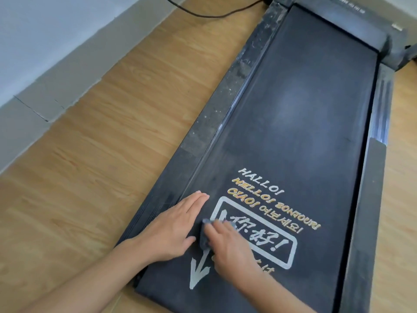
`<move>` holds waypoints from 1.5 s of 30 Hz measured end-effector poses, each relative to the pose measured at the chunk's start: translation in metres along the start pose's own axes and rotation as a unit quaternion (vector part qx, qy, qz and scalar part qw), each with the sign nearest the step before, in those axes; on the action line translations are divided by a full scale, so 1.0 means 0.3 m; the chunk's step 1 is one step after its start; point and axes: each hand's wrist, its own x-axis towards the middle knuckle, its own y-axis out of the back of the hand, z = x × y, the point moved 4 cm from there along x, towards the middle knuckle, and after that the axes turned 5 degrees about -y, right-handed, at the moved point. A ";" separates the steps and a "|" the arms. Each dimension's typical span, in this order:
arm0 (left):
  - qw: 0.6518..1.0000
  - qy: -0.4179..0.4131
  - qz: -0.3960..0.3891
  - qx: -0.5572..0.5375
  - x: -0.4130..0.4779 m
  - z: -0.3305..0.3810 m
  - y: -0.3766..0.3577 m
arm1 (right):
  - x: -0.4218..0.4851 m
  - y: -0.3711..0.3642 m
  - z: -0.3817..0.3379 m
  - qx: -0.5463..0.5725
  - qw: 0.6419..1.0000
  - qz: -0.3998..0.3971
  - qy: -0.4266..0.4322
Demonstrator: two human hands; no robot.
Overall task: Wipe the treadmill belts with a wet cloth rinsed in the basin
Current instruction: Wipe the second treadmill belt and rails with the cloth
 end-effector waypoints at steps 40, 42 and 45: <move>0.987 0.046 0.149 0.022 -0.088 -0.087 0.019 | 0.395 0.160 0.082 -0.004 0.993 0.087 -0.076; 0.988 0.048 0.149 0.014 -0.091 -0.093 0.018 | 0.185 0.034 -0.067 -0.012 1.000 0.024 0.008; 0.988 0.044 0.148 0.001 -0.096 -0.099 0.015 | 0.136 0.013 -0.077 -0.005 0.997 -0.021 0.075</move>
